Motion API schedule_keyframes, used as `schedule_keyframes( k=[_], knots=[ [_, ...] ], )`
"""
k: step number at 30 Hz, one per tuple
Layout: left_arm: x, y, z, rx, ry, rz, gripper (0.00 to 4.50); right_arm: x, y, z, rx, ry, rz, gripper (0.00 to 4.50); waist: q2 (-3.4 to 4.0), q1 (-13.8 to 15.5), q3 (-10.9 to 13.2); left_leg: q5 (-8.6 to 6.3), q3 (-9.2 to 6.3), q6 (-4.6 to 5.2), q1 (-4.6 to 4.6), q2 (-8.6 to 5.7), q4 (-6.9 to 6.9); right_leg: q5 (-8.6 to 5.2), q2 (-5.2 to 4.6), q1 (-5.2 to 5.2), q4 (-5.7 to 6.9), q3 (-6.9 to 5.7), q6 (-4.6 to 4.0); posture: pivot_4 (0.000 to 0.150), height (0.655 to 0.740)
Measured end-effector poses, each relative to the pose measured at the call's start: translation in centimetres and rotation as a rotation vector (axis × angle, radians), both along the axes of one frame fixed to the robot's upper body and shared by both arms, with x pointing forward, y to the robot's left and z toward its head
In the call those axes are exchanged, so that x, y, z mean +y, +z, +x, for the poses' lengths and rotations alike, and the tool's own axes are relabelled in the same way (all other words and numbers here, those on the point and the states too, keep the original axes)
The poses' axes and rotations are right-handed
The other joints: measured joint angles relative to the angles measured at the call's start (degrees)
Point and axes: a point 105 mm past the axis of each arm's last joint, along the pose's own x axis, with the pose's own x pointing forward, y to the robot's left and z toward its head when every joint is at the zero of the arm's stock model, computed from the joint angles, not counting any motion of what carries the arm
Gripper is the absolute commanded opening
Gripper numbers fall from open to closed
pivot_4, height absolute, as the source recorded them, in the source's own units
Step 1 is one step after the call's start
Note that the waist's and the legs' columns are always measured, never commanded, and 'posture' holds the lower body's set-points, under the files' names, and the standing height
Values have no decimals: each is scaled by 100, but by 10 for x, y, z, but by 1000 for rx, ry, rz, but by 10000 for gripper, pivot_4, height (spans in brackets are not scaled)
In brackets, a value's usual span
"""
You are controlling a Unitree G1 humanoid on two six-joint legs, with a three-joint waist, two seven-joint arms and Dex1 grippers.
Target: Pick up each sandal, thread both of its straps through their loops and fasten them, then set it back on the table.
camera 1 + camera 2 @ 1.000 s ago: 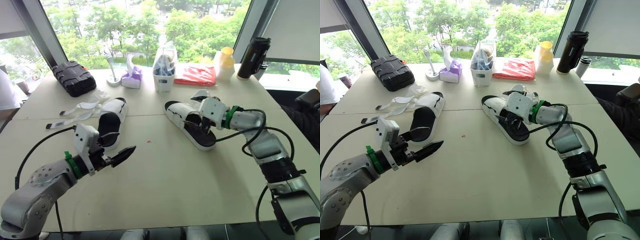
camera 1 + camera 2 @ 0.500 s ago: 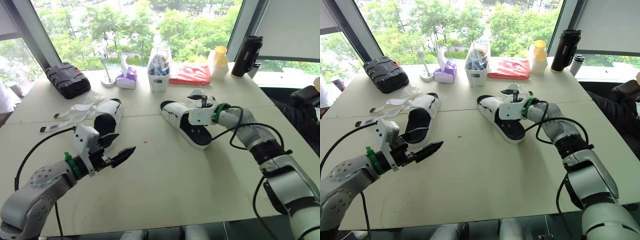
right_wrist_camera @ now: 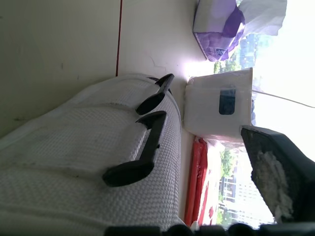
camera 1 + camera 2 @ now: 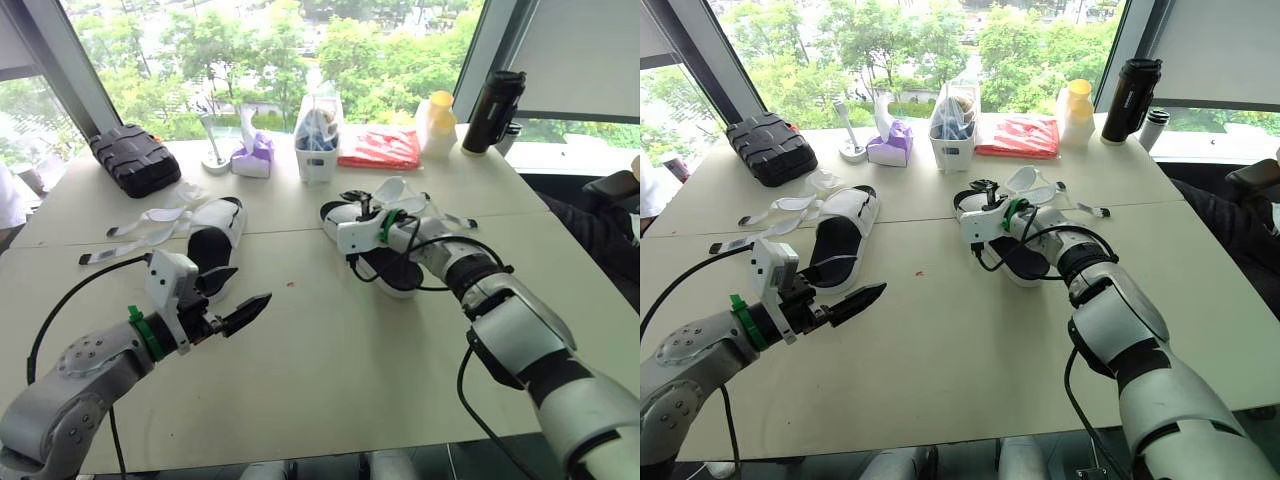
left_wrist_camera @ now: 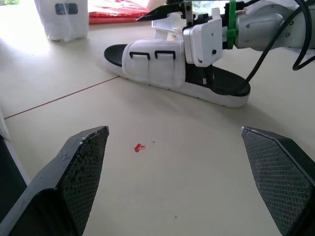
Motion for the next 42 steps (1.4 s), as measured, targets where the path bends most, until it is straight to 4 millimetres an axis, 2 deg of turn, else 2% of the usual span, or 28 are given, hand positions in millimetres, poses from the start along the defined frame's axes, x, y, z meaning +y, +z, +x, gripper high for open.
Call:
schedule_keyframes(
  k=[5, 11, 15, 19, 26, 29, 34, 42],
  knots=[
    [0, 0, 0, 0, 6, 1, 45000, -3, -2, 2, -22, -20, -22, 255, 0, -7, 0, 0, 1, 0, 0, -1, 0, 2, 4, -3, 1, 5, 1, 1500, 7400],
    [0, 1, 0, -4, 12, 1, 45000, 0, 2, -1, -54, 25, -21, 255, 0, -49, 0, 0, 1, 0, -1, -2, 0, 5, 7, -5, 1, 8, 3, 1500, 7400],
    [-2, 3, 1, -12, 4, 0, 45000, 6, 13, -18, -104, 219, -66, 255, 2, -84, 1, 0, 3, 0, -13, -5, -1, 9, 7, -16, 0, 11, 11, 1500, 7400],
    [-2, 4, 2, -14, -20, 7, 45000, 15, 22, -58, -154, 543, -168, 255, 1, -131, 1, 0, 18, 0, -14, -4, -10, 11, 14, -30, 2, 24, 15, 1500, 7400],
    [1, 7, 5, -12, -49, 25, 45000, 41, 18, -130, -128, 1024, -220, 255, -2, -144, 2, -1, 38, -2, -3, 15, -13, 15, 43, -33, 2, 53, 10, 1500, 7400],
    [1, 7, 5, -13, -57, 27, 45000, 46, 12, -149, -104, 1144, -221, 255, -3, -123, 2, -1, 40, -2, -3, 16, -9, 17, 44, -31, 2, 56, 7, 1500, 7400],
    [1, 7, 5, -10, -59, 27, 45000, 53, 0, -154, -81, 1185, -254, 255, -3, -120, 2, -1, 41, -1, -2, 17, -5, 20, 47, -31, 2, 59, 3, 1500, 7400],
    [2, 4, 5, -1, -56, 27, 45000, 64, -15, -146, -74, 1155, -258, 255, -4, -129, 2, 0, 50, -2, -1, 34, -6, 24, 56, -35, 2, 64, -4, 1500, 7400]
  ],
)
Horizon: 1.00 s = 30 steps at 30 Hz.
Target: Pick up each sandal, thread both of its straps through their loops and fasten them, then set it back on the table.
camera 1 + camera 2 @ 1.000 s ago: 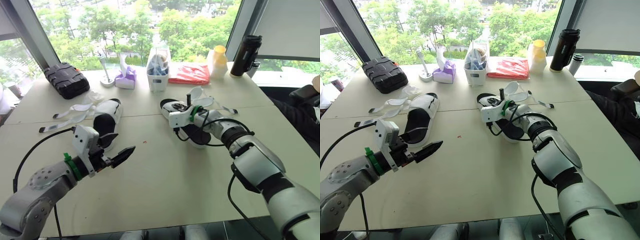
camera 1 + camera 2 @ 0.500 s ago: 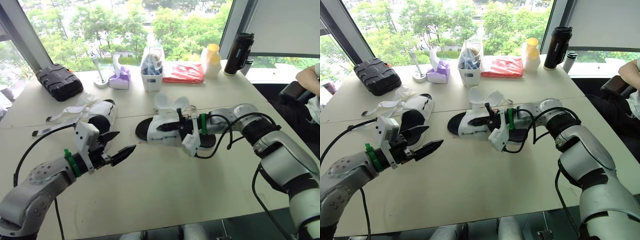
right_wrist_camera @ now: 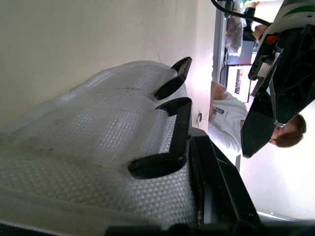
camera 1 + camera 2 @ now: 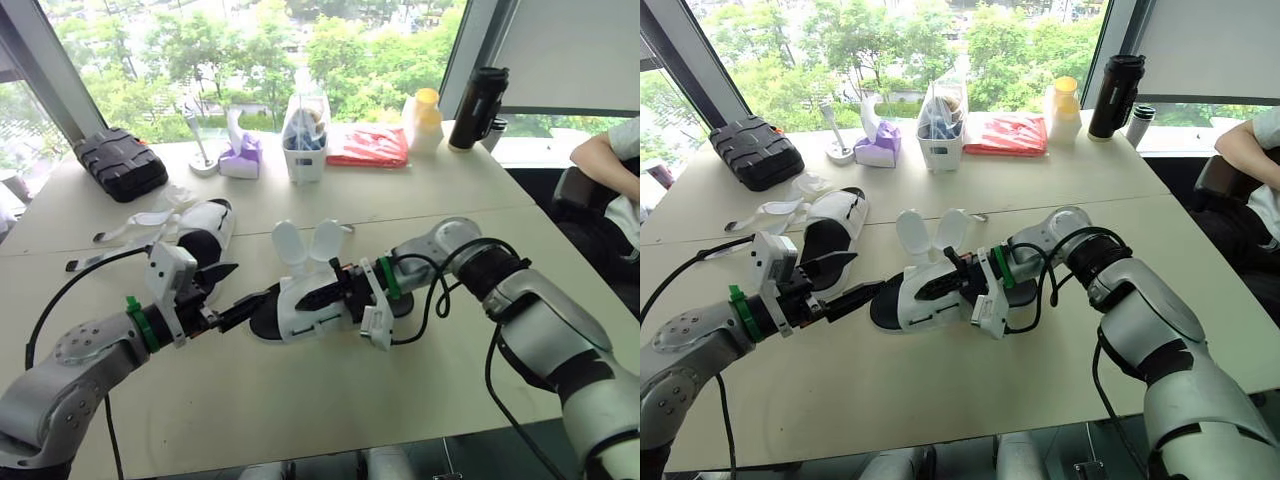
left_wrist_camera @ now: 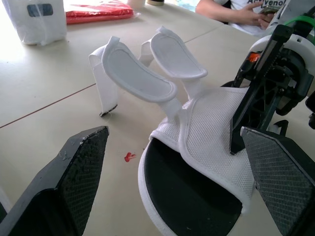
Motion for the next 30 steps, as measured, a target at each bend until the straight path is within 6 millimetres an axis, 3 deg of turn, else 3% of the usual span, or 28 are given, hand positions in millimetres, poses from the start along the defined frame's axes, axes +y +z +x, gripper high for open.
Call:
schedule_keyframes(
  k=[4, 7, 14, 21, 25, 28, 30],
  knots=[
    [0, 0, 0, -1, 3, 1, 45000, 5, -16, 1, 14, -12, -45, 255, -1, 4, -1, 1, 2, -2, 0, 8, 0, 6, 6, -1, 0, 0, -9, 1500, 7400],
    [-2, 1, -1, -7, 2, 1, 45000, 4, -18, 4, 29, -29, -45, 10765, -4, 11, -2, 1, 3, -2, 1, 10, 2, 7, 7, 2, -1, 0, -11, 1500, 7400],
    [-4, -4, -3, 12, -11, 10, 45000, 3, -14, 0, 95, -34, -45, 44631, -3, -2, -2, 0, 10, -3, 7, 36, 2, 13, 26, 4, -3, 1, -20, 1500, 7400],
    [8, -32, -12, 71, -48, 158, 45000, -24, -8, 9, 196, -149, -99, 44631, -3, 9, -2, -1, 28, -2, 12, 47, 5, 16, 30, 18, -12, -3, -28, 1500, 7400],
    [11, -41, -13, 60, -108, 203, 45000, -62, 3, 27, 268, -386, -135, 44631, -2, 27, 0, -24, 20, 40, 11, 53, 11, 17, 27, 30, -23, -10, -30, 1500, 7400],
    [15, -44, -11, 45, -138, 216, 36561, -76, 7, 28, 429, -519, -135, 45000, 0, -2, 1, -30, 6, 51, 16, 60, 10, 18, 30, 29, -23, -9, -28, 1500, 7400],
    [15, -44, -9, 26, -166, 222, 27046, -73, 11, 24, 520, -541, -130, 45000, 6, -21, 2, -33, 9, 55, 20, 65, 9, 19, 35, 25, -20, -10, -27, 1500, 7400]
  ],
)
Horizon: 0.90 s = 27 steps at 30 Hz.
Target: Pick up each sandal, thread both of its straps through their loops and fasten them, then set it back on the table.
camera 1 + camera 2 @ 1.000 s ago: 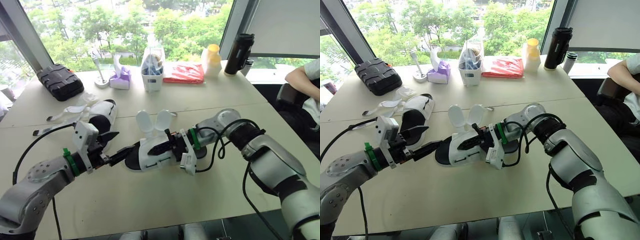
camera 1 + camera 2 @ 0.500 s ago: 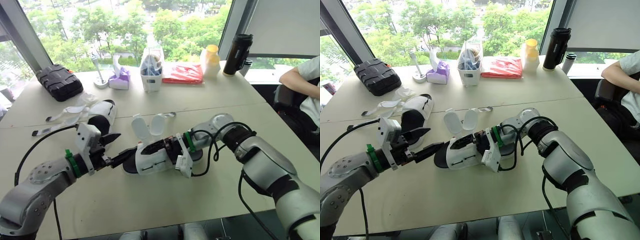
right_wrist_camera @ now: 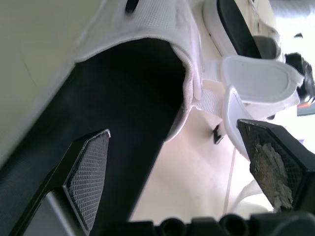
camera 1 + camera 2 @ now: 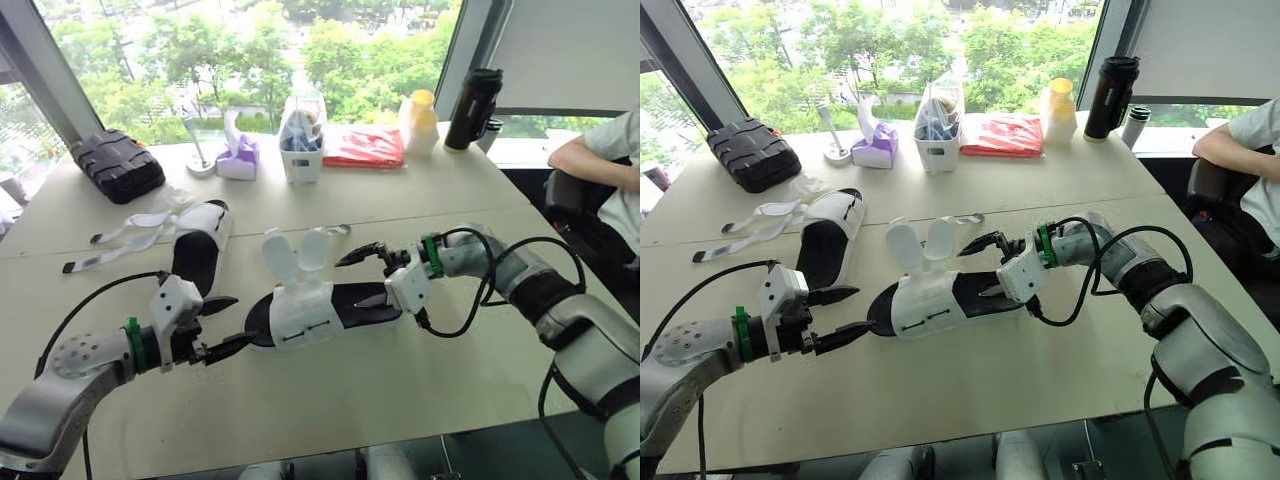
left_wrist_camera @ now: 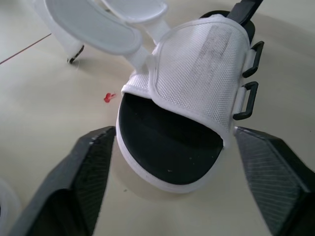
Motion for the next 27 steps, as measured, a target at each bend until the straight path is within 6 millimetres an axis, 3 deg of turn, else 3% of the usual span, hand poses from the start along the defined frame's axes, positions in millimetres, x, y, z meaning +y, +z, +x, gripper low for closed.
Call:
schedule_keyframes(
  k=[5, 13, 20, 27],
  knots=[
    [3, -11, 2, 19, -43, 6, 933, 2, 19, 1, 77, -85, 81, 45000, 0, 63, 0, 0, -3, -1, -8, -2, 3, 0, -1, -5, 5, -3, 0, 1500, 7400],
    [-5, -30, 22, 35, -112, 40, 322, 5, 24, -4, 195, -172, 164, 45000, 0, 210, 0, 0, 0, -2, -14, -8, 12, 7, -6, -6, 1, -5, 7, 1500, 7400],
    [-27, -34, 41, 21, -161, -9, 322, 2, -2, -7, 285, -221, 100, 45000, -3, 197, -1, 1, 1, -4, -17, -7, 14, 16, -7, -7, -1, -10, 14, 1500, 7400],
    [-37, -37, 45, 34, -207, -2, 322, 6, -9, -5, 308, -245, 124, 45000, -3, 191, -1, 2, 1, -5, -17, -7, 15, 16, -6, -9, 2, -10, 14, 1500, 7400]
  ],
)
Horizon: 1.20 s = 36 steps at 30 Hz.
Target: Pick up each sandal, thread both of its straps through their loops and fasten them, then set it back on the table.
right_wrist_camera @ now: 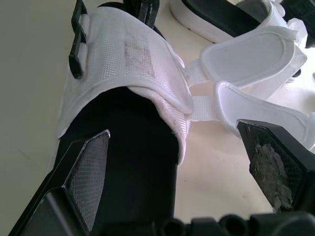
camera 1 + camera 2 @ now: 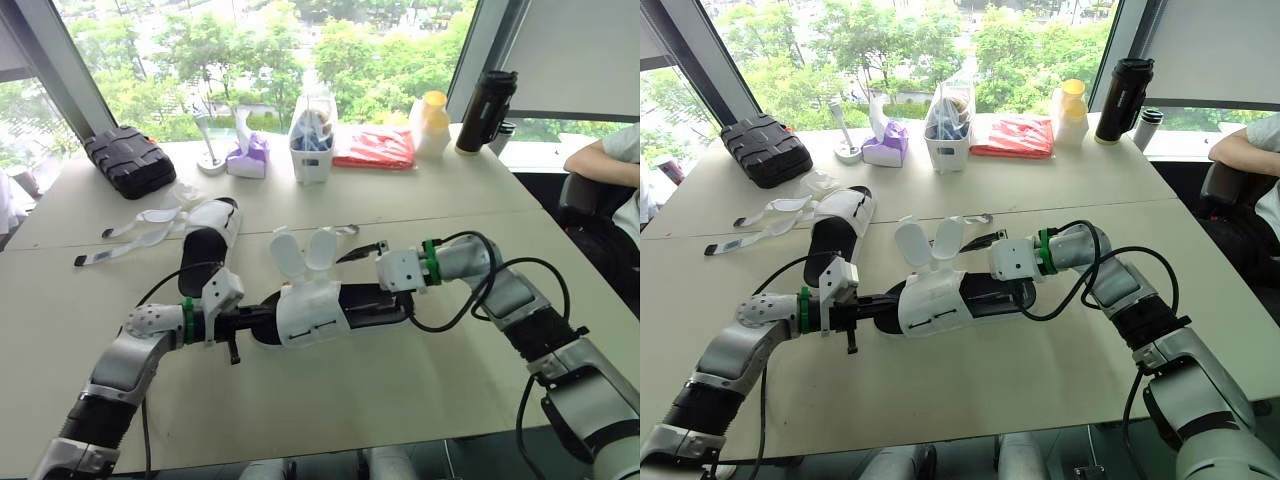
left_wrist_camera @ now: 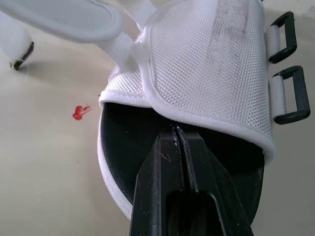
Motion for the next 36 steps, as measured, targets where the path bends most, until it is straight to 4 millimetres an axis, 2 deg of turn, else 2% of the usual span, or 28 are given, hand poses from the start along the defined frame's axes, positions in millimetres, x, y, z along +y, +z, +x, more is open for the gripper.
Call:
schedule_keyframes(
  k=[4, 15, 27, 32, 36],
  knots=[
    [-4, 0, 0, 7, -30, 14, 322, 4, -6, 0, 16, -8, 5, 45000, 0, 10, 0, 1, 0, -1, 0, 0, 0, 0, 0, 0, 1, 0, 0, 1500, 7400],
    [-21, -2, 9, 20, -56, -30, 322, 19, -1, -3, 29, -9, 61, 45000, 0, 32, -1, 2, -5, -3, 1, -5, 7, 3, -2, 6, 1, 0, 3, 1500, 7400],
    [-23, -8, 5, 35, -77, -17, 322, 28, -4, -8, 43, 1, 65, 45000, -1, 12, -4, 3, -4, -5, 5, -4, 5, 3, -2, 6, 2, 0, 4, 1500, 7400],
    [-17, -10, -5, 58, -109, 39, 322, 27, -5, -7, 34, 1, 59, 45000, 5, -12, -9, 1, -3, -2, 9, -3, 0, 3, -1, 6, 3, 1, 4, 1500, 7400],
    [-17, -10, -9, 65, -119, 53, 322, 15, -3, 1, 35, -38, 37, 45000, 5, -5, -10, 1, -1, -2, 10, -3, 2, 3, -1, 9, 2, 2, 4, 1500, 7400]
  ],
)
